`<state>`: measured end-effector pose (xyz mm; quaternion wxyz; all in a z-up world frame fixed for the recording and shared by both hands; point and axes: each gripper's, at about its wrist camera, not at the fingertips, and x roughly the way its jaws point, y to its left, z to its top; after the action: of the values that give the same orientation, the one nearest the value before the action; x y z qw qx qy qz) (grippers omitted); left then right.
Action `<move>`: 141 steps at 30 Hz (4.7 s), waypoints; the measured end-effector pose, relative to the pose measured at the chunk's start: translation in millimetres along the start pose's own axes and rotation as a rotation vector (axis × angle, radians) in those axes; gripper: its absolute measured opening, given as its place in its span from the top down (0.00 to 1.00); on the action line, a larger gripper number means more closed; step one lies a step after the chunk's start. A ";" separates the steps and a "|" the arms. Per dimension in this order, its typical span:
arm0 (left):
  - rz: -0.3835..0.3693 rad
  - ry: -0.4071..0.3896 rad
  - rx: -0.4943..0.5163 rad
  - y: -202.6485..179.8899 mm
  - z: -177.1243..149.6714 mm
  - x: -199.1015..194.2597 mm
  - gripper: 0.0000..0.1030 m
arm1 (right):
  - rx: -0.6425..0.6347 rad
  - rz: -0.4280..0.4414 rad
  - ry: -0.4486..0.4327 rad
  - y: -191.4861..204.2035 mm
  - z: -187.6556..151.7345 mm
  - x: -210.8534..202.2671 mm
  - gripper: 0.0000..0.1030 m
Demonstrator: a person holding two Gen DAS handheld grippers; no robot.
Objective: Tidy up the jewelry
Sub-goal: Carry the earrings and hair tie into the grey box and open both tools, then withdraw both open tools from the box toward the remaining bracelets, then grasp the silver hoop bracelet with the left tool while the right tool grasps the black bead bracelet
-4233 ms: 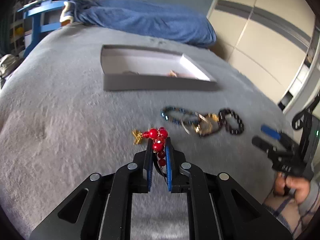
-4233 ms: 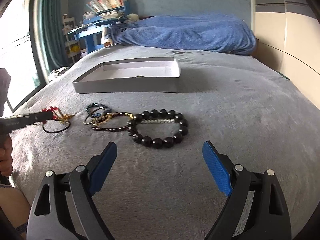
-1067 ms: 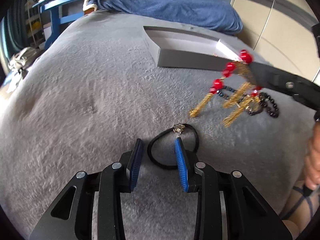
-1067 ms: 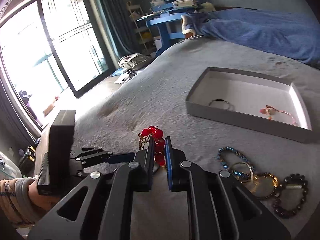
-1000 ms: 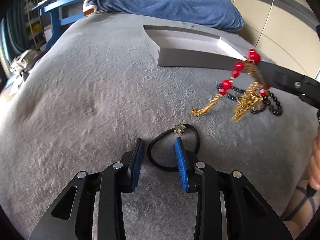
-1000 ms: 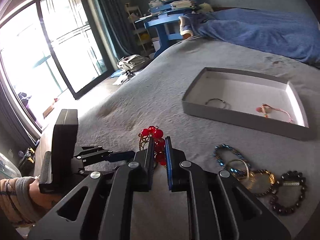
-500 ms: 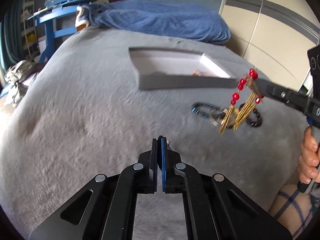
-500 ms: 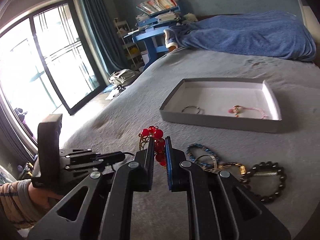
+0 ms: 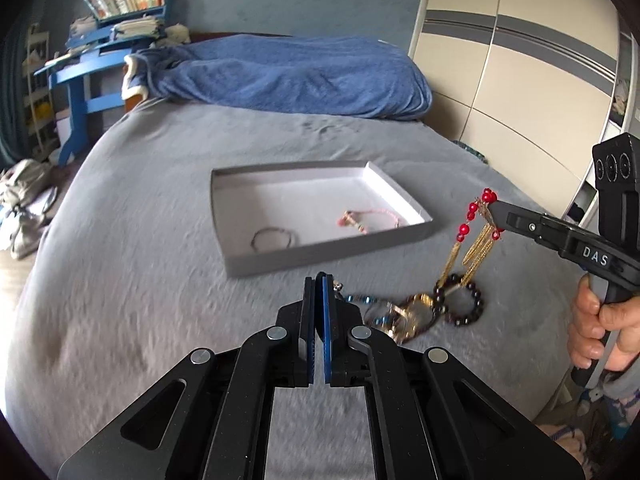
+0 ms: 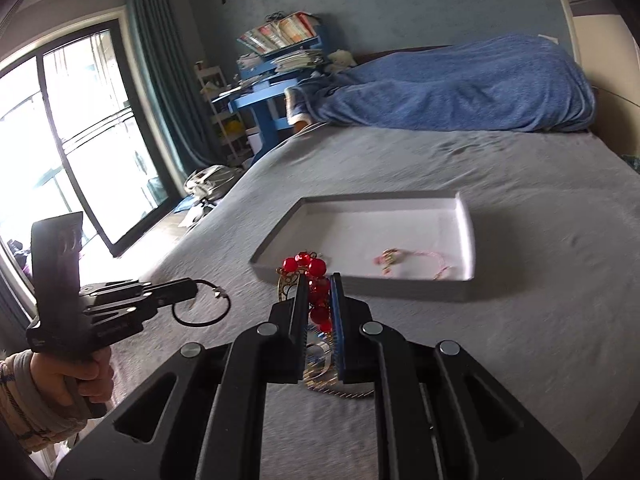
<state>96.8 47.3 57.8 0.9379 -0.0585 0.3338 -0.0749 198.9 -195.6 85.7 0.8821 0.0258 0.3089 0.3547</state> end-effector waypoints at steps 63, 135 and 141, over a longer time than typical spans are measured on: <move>0.048 -0.032 -0.004 -19.2 -14.5 47.9 0.17 | 0.126 -0.190 0.032 -54.8 -49.3 32.5 0.43; -0.081 0.162 -0.021 -27.5 -54.6 75.4 0.53 | 0.104 -0.288 0.073 -49.4 -136.3 -5.2 0.35; -0.053 0.151 -0.055 -8.9 -73.3 60.4 0.53 | 0.118 -0.301 0.081 -54.4 -130.7 -5.1 0.35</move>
<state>95.6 23.3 -34.5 0.9057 -0.0872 0.4038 -0.0949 155.6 -262.2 -31.6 0.9089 0.0168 0.3651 0.2005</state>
